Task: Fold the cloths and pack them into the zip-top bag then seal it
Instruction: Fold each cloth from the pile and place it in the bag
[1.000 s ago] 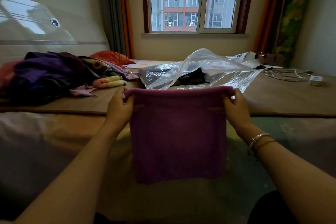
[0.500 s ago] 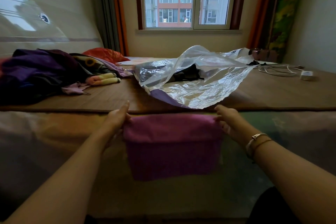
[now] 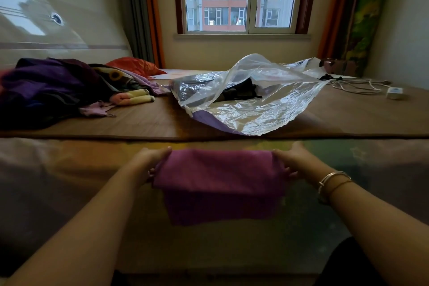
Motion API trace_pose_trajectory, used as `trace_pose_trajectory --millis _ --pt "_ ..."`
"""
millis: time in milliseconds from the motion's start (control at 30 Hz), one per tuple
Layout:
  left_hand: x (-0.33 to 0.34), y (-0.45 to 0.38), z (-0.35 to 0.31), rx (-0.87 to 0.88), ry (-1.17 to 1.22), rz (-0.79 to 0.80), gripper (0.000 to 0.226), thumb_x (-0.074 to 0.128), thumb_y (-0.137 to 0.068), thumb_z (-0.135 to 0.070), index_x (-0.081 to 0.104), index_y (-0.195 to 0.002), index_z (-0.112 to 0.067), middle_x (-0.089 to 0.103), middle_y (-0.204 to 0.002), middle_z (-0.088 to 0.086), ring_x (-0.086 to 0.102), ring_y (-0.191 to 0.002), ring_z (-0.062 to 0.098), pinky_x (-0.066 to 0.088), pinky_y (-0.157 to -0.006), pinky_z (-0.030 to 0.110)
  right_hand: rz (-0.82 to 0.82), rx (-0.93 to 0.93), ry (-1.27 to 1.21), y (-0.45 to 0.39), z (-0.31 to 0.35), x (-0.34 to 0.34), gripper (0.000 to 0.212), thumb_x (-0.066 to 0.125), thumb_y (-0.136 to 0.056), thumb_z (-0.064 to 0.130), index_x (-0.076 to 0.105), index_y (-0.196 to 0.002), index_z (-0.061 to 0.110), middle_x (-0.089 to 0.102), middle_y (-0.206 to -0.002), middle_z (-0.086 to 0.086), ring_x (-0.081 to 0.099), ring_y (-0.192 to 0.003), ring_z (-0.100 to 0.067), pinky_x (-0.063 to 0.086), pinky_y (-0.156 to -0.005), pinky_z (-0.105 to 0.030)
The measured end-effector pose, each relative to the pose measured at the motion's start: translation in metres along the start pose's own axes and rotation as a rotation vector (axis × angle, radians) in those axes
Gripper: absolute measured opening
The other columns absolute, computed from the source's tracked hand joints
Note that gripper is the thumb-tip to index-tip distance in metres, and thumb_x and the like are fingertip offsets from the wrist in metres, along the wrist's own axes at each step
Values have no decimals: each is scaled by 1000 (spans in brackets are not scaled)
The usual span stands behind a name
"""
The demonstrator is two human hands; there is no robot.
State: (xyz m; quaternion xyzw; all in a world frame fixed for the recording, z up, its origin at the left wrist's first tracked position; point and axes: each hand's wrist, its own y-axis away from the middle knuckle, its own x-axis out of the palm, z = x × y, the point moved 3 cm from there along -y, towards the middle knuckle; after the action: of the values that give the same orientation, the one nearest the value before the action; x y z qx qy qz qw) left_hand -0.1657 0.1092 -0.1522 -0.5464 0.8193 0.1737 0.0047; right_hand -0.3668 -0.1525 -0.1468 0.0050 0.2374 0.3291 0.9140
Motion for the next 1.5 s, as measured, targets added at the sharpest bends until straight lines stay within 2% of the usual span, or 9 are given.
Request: trace_pose_trajectory --millis 200,333,467,667,867,1033,1200,1300,1500 --pt "7 2 -3 -46 58 32 20 62 -91 -24 55 -95 -6 55 -84 10 52 -71 22 43 -61 31 75 61 -204 -2 -4 6 17 57 -92 16 48 -103 7 47 -67 -8 43 -50 -17 40 -50 -23" --pt "2 7 -6 -92 -42 41 20 56 -92 -5 55 -72 -1 63 -51 10 58 -39 20 41 -55 31 41 40 -193 0 0 2 18 62 -85 -3 49 -83 9 49 -69 -11 46 -57 -19 40 -47 -21" --pt "-21 14 -20 75 -56 -27 17 70 -80 -1 58 -89 -8 65 -98 17 62 -80 27 49 -61 34 111 -74 -170 18 9 -17 23 61 -86 -3 57 -106 8 58 -91 -15 55 -74 -25 45 -62 -30" --pt "-24 55 -49 374 218 207 29 62 -86 -4 64 -111 -17 68 -103 4 65 -91 17 58 -66 22 0 -298 -471 30 25 -59 30 49 -89 -4 58 -115 8 61 -92 -6 58 -77 -18 47 -65 -26" --pt "2 41 -39 427 133 161 31 61 -86 2 64 -114 -13 66 -114 14 65 -87 18 57 -64 22 -66 -458 -288 11 26 -41 34 49 -93 -3 54 -121 16 61 -102 -1 59 -87 -6 47 -67 -19" --pt "2 25 -40 415 178 179 39 59 -85 8 65 -107 -25 66 -110 5 67 -90 17 56 -61 24 -126 -504 -241 -10 22 -42 40 48 -91 -10 54 -122 13 61 -102 1 59 -89 -4 51 -68 -13" --pt "4 23 -27 415 -87 143 52 59 -79 16 61 -118 -18 63 -106 3 62 -84 13 55 -55 23 -96 -487 -102 -15 8 -37 35 54 -87 -8 54 -117 10 63 -108 -12 61 -94 -23 52 -62 -23" --pt "9 18 -21 455 -185 88 56 63 -75 17 60 -122 -12 60 -111 8 61 -86 15 56 -69 31 -121 -486 -47 -20 4 -31 35 54 -83 -10 55 -107 15 66 -107 -15 64 -94 -26 53 -73 -34" --pt "14 -2 -19 477 -298 -1 45 76 -77 -8 60 -119 -10 58 -105 8 60 -98 27 53 -83 40 -119 -352 68 -36 2 -25 37 63 -86 7 51 -121 3 59 -115 -16 57 -100 -23 48 -84 -35"
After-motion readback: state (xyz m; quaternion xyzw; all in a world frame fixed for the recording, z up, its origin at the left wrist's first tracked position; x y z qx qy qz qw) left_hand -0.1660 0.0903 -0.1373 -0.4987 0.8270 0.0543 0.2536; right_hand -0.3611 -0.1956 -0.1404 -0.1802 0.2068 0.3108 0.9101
